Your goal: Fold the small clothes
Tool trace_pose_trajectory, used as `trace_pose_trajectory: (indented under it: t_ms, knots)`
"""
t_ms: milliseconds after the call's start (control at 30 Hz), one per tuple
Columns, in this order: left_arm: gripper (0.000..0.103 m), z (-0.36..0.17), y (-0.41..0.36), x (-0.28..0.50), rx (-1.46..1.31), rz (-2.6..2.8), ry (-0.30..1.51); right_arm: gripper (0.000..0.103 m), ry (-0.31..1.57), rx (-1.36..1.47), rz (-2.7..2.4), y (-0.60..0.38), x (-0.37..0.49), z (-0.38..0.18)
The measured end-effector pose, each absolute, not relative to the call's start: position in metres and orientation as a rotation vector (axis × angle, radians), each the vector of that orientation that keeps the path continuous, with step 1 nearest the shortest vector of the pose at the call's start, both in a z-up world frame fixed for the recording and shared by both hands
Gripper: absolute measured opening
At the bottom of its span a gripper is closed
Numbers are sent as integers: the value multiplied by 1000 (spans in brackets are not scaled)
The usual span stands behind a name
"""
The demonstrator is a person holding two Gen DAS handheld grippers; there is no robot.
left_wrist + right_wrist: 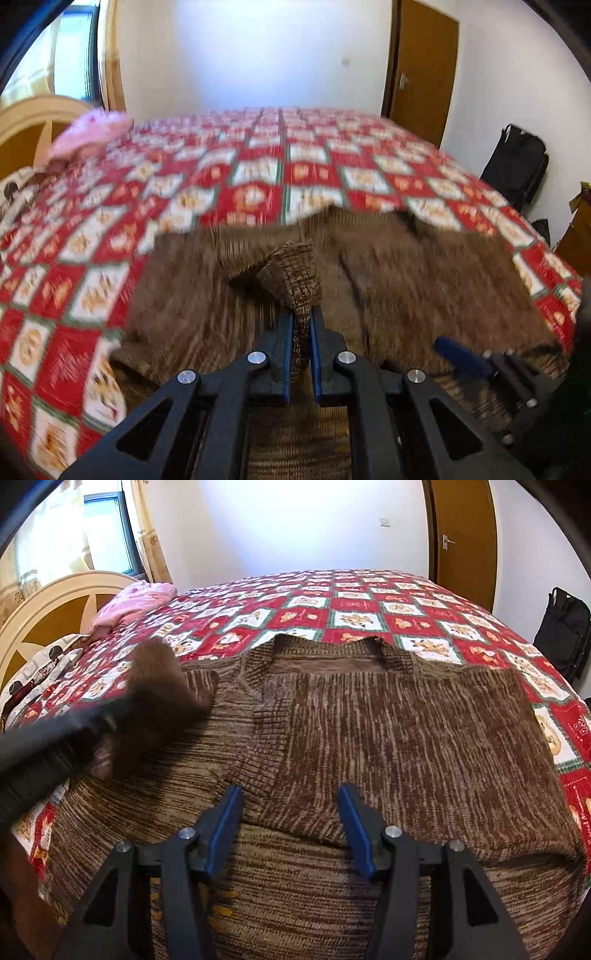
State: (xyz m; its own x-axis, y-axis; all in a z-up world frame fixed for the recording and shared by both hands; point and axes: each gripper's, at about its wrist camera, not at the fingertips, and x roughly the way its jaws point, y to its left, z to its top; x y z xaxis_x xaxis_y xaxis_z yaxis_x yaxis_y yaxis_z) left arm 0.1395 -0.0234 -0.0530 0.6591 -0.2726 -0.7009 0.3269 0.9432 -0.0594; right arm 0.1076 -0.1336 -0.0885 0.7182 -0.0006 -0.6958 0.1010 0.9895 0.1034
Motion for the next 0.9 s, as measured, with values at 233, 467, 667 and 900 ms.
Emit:
trace_pose_trajectory:
  t_ms: [233,467,667,900]
  knots:
    - [10,-61,-4,129,24,-384,868,60,770,122,-56,-131,109,-89]
    - [44,-51,47,102,-47,-354,829,58,741,181,-31,-134,105,-67]
    - [57,-46,79,101,-53,-222,749,62,670,55,48,-100,121,-21]
    - [57,-65,117,119,-153,-129,848,62,766,-76,157,-45,179,-42]
